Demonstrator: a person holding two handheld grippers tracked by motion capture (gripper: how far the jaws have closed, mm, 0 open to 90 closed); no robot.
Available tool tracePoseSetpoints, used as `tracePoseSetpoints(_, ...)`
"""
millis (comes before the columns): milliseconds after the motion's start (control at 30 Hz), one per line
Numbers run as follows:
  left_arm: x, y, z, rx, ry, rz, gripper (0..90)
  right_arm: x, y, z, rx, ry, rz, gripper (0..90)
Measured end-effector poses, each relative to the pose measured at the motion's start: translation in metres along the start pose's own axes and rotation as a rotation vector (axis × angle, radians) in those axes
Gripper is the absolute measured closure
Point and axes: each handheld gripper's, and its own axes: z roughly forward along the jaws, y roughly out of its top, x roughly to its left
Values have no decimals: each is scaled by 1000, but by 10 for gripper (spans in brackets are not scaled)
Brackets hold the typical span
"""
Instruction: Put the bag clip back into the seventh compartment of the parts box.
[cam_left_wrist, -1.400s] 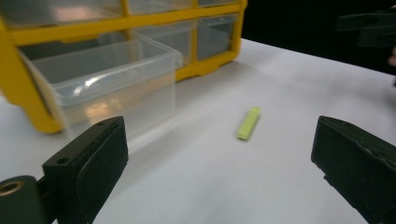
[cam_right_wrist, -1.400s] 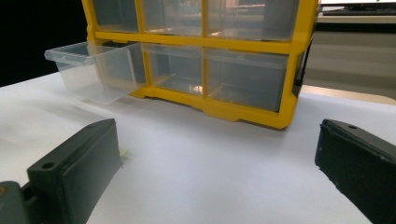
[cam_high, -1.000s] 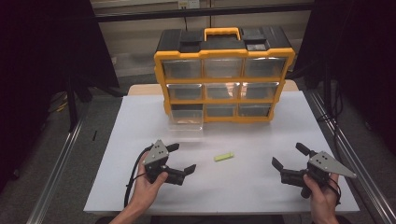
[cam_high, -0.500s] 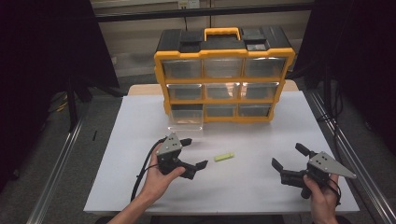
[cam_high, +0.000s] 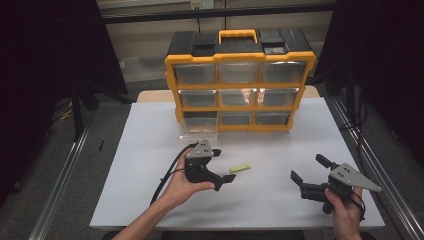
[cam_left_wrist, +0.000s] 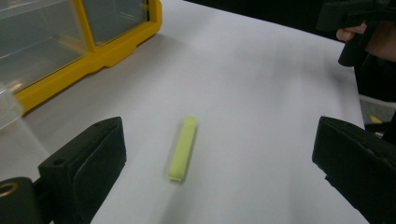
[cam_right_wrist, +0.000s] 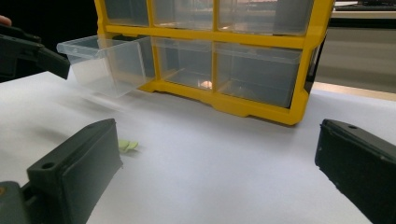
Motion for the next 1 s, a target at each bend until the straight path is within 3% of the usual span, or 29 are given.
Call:
tracePoseSetpoints(100, 0, 5, 7, 11, -19, -1, 31, 0, 0, 0, 0, 0, 1, 0)
tracePoseSetpoints(167, 1, 10, 10, 59, -29, -7, 34, 0, 0, 0, 1, 1, 1, 0)
tracePoseSetpoints(200, 2, 11, 13, 64, -48, -10, 35, 0, 0, 0, 1, 3, -5, 0)
tracePoseSetpoints(367, 5, 15, 23, 119, -65, -6, 38, 1, 0, 0, 4, 10, -10, 0)
tracePoseSetpoints(500, 6, 19, 36, 209, -95, -5, 46, 1, 0, 0, 6, 13, -9, 0)
tracePoseSetpoints(533, 7, 20, 38, 242, -113, 14, 61, 1, 0, 0, 5, 12, -9, 0)
tracePoseSetpoints(700, 7, 26, 49, 333, -129, 55, 69, 1, 0, 0, 10, 14, -10, 0)
tracePoseSetpoints(767, 9, 25, 56, 344, -131, 43, 74, 1, 0, 0, 11, 15, -7, 0)
tracePoseSetpoints(967, 18, 21, 69, 457, -123, 45, 102, 1, 0, 0, 14, 20, -9, 0)
tracePoseSetpoints(1000, 19, 20, 71, 458, -123, 25, 119, 0, 0, 0, 11, 18, -10, 0)
